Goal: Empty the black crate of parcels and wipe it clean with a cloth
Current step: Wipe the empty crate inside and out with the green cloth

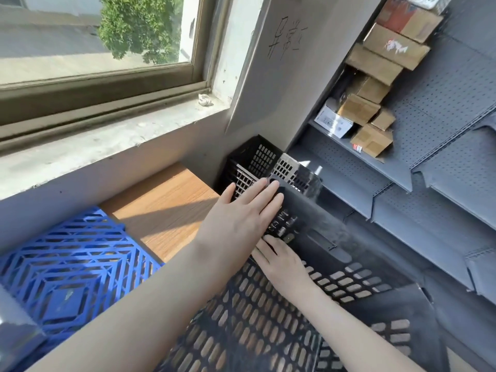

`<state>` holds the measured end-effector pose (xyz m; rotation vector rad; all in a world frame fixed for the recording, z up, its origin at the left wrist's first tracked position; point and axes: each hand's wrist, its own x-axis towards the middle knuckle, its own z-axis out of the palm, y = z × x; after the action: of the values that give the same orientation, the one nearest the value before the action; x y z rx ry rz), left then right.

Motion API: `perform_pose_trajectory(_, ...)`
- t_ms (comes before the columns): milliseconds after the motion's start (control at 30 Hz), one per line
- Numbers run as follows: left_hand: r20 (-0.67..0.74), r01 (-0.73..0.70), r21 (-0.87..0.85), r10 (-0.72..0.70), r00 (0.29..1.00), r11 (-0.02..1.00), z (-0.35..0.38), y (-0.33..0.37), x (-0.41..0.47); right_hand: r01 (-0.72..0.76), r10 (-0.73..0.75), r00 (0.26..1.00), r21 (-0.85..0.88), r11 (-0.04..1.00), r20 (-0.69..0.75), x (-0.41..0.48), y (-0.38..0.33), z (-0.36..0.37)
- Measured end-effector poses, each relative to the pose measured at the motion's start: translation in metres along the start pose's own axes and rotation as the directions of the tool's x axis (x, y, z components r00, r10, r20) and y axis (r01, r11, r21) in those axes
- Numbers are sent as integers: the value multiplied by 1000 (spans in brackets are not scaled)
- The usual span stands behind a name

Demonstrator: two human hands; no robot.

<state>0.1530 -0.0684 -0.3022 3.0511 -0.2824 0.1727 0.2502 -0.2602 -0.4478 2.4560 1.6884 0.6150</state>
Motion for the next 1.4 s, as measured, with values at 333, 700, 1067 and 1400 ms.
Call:
perform_pose_trajectory(333, -25, -6, 45, 7, 1000, 999, 2, 2, 3, 102, -100, 978, 0, 995, 183, 6, -26, 33)
perform_pose_trajectory(700, -52, -36, 34, 38, 998, 999, -8, 5, -1, -16, -8, 994, -207, 978, -112, 31, 15, -88)
perform_pose_trajectory(1067, -34, -8, 15, 8, 999, 1000, -7, 4, -2, 49, -85, 984, -219, 975, -158, -7, 10, -39)
perform_pose_trajectory(1400, -58, -8, -33, 6, 998, 999, -1, -1, 2, -23, 50, 938, -82, 996, 342, -36, -38, 42)
